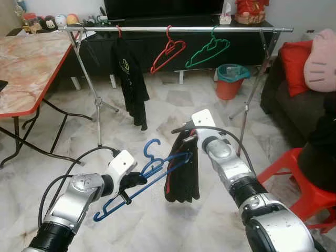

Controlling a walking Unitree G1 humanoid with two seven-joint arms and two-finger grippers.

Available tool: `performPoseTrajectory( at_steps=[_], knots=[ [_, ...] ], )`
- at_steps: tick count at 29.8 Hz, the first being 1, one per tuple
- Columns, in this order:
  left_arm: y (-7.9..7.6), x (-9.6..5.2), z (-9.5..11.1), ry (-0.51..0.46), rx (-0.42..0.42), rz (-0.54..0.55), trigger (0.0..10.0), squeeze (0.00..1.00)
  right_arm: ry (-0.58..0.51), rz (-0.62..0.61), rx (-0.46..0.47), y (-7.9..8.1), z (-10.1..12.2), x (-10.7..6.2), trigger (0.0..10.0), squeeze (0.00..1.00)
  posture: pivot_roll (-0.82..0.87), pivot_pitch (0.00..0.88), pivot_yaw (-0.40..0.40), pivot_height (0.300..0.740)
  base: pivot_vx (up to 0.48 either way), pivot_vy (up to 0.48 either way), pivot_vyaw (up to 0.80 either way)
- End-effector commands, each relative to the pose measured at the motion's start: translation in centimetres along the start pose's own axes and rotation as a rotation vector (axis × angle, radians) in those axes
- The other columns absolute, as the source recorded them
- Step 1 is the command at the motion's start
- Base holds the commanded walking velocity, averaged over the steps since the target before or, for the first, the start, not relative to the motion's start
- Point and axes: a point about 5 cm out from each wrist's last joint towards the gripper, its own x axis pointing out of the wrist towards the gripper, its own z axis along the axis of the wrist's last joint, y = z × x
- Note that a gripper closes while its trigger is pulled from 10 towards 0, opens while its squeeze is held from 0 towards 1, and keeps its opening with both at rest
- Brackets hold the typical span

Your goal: Hang hanger

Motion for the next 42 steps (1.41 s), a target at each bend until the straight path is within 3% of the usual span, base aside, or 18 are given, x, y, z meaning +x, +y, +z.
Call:
performPoseTrajectory(
  at_steps=[1,11,22,32,42],
  knots=[
    [0.3,0.0,0.2,0.013,0.038,0.011,10.0,0.00,-0.034,0.003,-0.004,0.0,1.0,0.0,10.0,0.00,0.01,0.000,-0.001,0.740,0.000,0.000,0.00],
    [0.3,0.0,-0.2,0.046,0.057,0.019,10.0,0.00,-0.030,-0.001,-0.006,-0.1,0.9,0.0,10.0,0.00,0.00,0.000,-0.003,0.740,0.000,0.000,0.00],
    [0.9,0.3,0.3,0.017,0.048,0.087,10.0,0.00,-0.030,0.008,-0.009,0.1,0.9,-0.1,10.0,0.00,0.00,0.000,-0.003,0.740,0.000,0.000,0.00],
    [0.2,0.6,0.8,-0.035,0.014,0.037,10.0,0.00,-0.022,0.064,-0.027,0.9,0.8,-0.1,10.0,0.00,0.00,0.000,-0.002,0.740,0.000,0.000,0.00],
    [1.6,1.1,1.2,-0.035,0.011,0.176,10.0,0.00,-0.028,0.098,-0.049,1.5,0.8,-0.9,10.0,0.00,0.00,0.000,-0.002,0.740,0.000,0.000,0.00]
  ],
)
